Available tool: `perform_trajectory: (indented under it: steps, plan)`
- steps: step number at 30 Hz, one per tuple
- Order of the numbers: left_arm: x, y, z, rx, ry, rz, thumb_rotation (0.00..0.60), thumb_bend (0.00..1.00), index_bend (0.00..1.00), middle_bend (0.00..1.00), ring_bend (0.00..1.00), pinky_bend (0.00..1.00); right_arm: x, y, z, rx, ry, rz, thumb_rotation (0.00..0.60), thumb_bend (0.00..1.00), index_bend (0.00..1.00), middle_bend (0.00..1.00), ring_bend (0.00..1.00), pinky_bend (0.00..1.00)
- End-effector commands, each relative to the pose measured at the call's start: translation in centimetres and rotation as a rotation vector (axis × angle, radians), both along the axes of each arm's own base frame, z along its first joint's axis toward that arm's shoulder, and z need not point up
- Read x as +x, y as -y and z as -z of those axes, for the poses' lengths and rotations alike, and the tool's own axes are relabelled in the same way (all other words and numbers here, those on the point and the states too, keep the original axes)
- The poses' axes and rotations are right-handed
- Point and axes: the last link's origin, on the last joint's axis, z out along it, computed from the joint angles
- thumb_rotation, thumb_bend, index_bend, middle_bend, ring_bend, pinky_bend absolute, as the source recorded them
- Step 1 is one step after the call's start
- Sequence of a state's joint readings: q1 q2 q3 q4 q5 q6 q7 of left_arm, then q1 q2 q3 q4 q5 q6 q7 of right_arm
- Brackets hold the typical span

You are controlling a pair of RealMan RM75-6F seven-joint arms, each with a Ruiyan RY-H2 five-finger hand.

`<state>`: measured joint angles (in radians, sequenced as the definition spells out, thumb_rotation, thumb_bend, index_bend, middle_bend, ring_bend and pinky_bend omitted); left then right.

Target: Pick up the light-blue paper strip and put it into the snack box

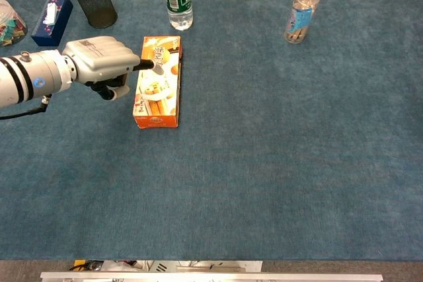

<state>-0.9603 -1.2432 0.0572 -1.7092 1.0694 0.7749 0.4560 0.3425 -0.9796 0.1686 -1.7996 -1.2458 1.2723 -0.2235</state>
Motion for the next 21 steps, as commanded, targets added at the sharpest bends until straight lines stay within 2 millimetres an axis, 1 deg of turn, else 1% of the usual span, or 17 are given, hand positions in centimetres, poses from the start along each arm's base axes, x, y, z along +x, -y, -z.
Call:
perform_trajectory:
  steps: [1, 3, 4, 5, 7, 8, 9, 10, 11, 12, 13, 14, 16, 18, 21]
  plan:
    - [-0.8, 0.2, -1.7, 0.063, 0.068, -0.029, 0.6, 0.95, 0.1, 0.9, 0.95, 0.97, -0.6, -0.4, -0.4, -0.011, 0.005, 0.02, 0.6, 0.61, 0.31, 0.82, 0.92, 1.0]
    - [-1.6, 0.4, -2.8, 0.106, 0.106, -0.049, 0.6, 0.87, 0.09, 0.85, 0.89, 0.92, -1.2, -0.8, -0.6, -0.012, 0.004, 0.043, 0.6, 0.58, 0.31, 0.8, 0.88, 1.0]
    - [-2.2, 0.6, -3.5, 0.139, 0.131, -0.065, 0.6, 0.82, 0.08, 0.82, 0.85, 0.88, -1.6, -1.1, -0.8, -0.009, 0.001, 0.063, 0.6, 0.55, 0.31, 0.78, 0.85, 1.0]
    - [-2.8, 0.7, -4.1, 0.165, 0.149, -0.078, 0.6, 0.77, 0.08, 0.79, 0.82, 0.85, -2.0, -1.3, -0.9, -0.007, -0.001, 0.078, 0.6, 0.51, 0.31, 0.76, 0.83, 1.0]
    - [-4.2, 1.2, -5.5, 0.227, 0.183, -0.111, 0.6, 0.67, 0.08, 0.72, 0.73, 0.79, -2.7, -1.8, -1.2, -0.008, 0.007, 0.113, 0.6, 0.39, 0.31, 0.71, 0.76, 1.0]
    - [-4.8, 1.4, -6.1, 0.254, 0.197, -0.125, 0.6, 0.64, 0.08, 0.7, 0.71, 0.77, -3.0, -2.0, -1.2, -0.007, 0.015, 0.127, 0.6, 0.33, 0.31, 0.67, 0.72, 0.97]
    - [-5.5, 1.6, -6.7, 0.28, 0.21, -0.141, 0.6, 0.59, 0.08, 0.66, 0.66, 0.74, -3.3, -2.2, -1.3, -0.003, 0.024, 0.138, 0.6, 0.29, 0.31, 0.63, 0.66, 0.9]
    - [-6.4, 2.0, -7.5, 0.315, 0.226, -0.163, 0.6, 0.55, 0.08, 0.62, 0.61, 0.71, -3.6, -2.5, -1.5, -0.001, 0.035, 0.15, 0.6, 0.26, 0.31, 0.59, 0.61, 0.82]
    - [-7.1, 2.3, -8.0, 0.341, 0.238, -0.18, 0.6, 0.51, 0.08, 0.59, 0.57, 0.67, -3.8, -2.7, -1.6, -0.002, 0.043, 0.155, 0.6, 0.26, 0.31, 0.57, 0.57, 0.75]
    - [-8.1, 2.7, -8.8, 0.376, 0.255, -0.206, 0.6, 0.48, 0.08, 0.55, 0.53, 0.61, -4.0, -3.0, -1.6, -0.002, 0.055, 0.157, 0.6, 0.25, 0.31, 0.53, 0.53, 0.66]
    - [-8.8, 3.1, -9.3, 0.403, 0.269, -0.227, 0.6, 0.46, 0.08, 0.51, 0.49, 0.55, -4.2, -3.2, -1.6, 0.002, 0.063, 0.155, 0.6, 0.25, 0.31, 0.5, 0.49, 0.6]
    - [-9.5, 3.6, -9.8, 0.432, 0.285, -0.246, 0.6, 0.46, 0.08, 0.48, 0.46, 0.49, -4.4, -3.4, -1.6, 0.005, 0.07, 0.152, 0.6, 0.25, 0.31, 0.48, 0.47, 0.55]
    - [-11.2, 4.8, -10.8, 0.498, 0.324, -0.289, 0.6, 0.45, 0.08, 0.43, 0.41, 0.42, -4.9, -3.8, -1.9, -0.011, 0.071, 0.138, 0.6, 0.25, 0.31, 0.46, 0.44, 0.51]
    - [-12.8, 6.3, -11.7, 0.557, 0.357, -0.316, 0.6, 0.45, 0.08, 0.4, 0.38, 0.39, -5.2, -4.3, -1.9, -0.041, 0.059, 0.104, 0.6, 0.25, 0.31, 0.45, 0.43, 0.5]
    - [-14.5, 8.2, -12.7, 0.63, 0.387, -0.33, 0.6, 0.44, 0.08, 0.39, 0.37, 0.37, -5.5, -5.2, -1.9, -0.06, 0.048, 0.084, 0.6, 0.25, 0.31, 0.45, 0.43, 0.5]
